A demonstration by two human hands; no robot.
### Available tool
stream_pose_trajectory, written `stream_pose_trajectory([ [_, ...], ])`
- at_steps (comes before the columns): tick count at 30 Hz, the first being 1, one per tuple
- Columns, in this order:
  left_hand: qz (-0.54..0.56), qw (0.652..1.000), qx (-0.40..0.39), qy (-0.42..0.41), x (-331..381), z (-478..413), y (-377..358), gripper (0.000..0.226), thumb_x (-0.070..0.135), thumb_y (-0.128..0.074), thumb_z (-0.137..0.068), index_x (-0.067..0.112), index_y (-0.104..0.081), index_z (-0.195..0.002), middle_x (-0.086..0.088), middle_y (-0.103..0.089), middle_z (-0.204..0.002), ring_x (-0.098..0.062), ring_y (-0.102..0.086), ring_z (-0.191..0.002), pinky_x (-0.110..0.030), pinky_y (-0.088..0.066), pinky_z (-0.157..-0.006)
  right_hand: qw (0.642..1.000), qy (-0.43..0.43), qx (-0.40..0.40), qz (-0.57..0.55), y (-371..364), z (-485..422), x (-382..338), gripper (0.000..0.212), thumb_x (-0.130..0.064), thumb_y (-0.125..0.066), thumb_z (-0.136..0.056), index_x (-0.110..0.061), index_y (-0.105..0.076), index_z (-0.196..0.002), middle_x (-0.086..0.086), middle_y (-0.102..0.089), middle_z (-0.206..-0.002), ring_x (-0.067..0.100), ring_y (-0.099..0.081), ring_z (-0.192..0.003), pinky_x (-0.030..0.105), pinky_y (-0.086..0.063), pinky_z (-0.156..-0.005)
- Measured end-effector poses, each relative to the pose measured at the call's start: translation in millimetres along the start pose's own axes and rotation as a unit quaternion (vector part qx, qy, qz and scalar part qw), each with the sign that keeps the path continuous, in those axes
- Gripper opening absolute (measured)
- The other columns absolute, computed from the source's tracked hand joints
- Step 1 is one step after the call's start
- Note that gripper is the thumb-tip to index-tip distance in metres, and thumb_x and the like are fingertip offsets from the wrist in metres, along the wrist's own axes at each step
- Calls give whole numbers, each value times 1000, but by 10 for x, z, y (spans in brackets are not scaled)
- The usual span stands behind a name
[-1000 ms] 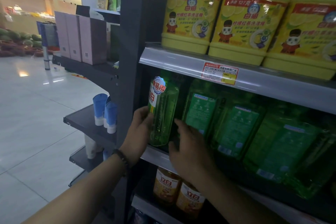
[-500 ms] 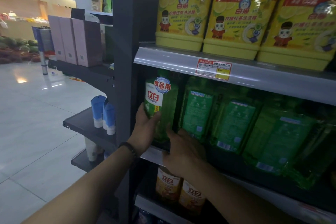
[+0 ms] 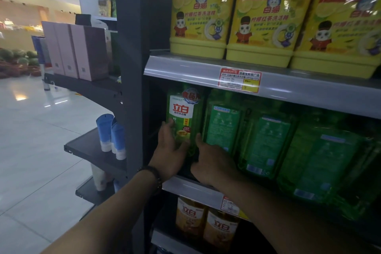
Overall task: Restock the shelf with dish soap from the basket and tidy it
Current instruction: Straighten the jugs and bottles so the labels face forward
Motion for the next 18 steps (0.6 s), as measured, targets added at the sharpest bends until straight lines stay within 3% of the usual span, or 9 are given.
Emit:
stream_pose_trajectory([
  [3, 14, 1000, -7, 14, -87, -103, -24, 69, 51, -64, -85, 50, -31, -146, -1, -39, -160, -24, -42, -150, -55, -44, -118, 1000, -4, -7, -4, 12, -37, 15, 103, -21, -66, -92, -28, -2, -171, 7, -69, -95, 25, -70, -86, 31, -57, -65],
  [6, 18, 1000, 0, 8, -51, -119, -48, 67, 46, -61, -84, 43, -32, -145, 0, -44, -151, -20, -53, -138, -51, -51, -112, 1000, 2, -8, -3, -3, -90, 11, 102, -22, -65, -91, -25, -3, -172, 11, -71, -106, 27, -71, -95, 36, -61, -75],
  [11, -7, 1000, -1, -1, -34, -110, -65, 70, 31, -59, -89, 35, -28, -152, -4, -34, -159, -24, -42, -147, -53, -43, -119, 1000, 5, -3, 3, -14, -170, 24, 99, -22, -65, -92, -21, -6, -172, 14, -70, -121, 30, -69, -106, 42, -63, -88],
  [13, -54, 998, -1, -18, -20, -99, -48, 76, 18, -55, -87, 25, -26, -156, -11, -35, -157, -30, -39, -148, -55, -41, -119, 999, 26, 18, 13, 20, -129, 26, 92, -21, -66, -94, -22, -15, -171, 12, -71, -117, 29, -70, -102, 40, -63, -85],
  [15, -112, 993, 11, -25, 54, -14, -32, 77, 4, -55, -87, 13, -27, -158, -18, -42, -152, -34, -43, -142, -52, -42, -118, 997, 56, 60, -9, 81, -28, 34, 73, -23, -65, -98, -27, -35, -164, 8, -73, -110, 26, -71, -96, 35, -62, -80],
  [18, -169, 983, 71, -22, 190, 175, 8, 64, 5, -58, -81, 6, -45, -144, -21, -48, -136, -44, -50, -122, -49, -46, -105, 989, 56, 126, -57, 171, 187, 176, 54, -28, -62, -102, -29, -49, -154, 6, -74, -117, 25, -72, -98, 30, -54, -76],
])
Point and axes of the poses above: each hand's wrist, its own z-axis away from the middle knuckle, its own y-axis out of the back of the hand, x = y × z, the point moved 7 cm from there along -z, towards the middle knuckle
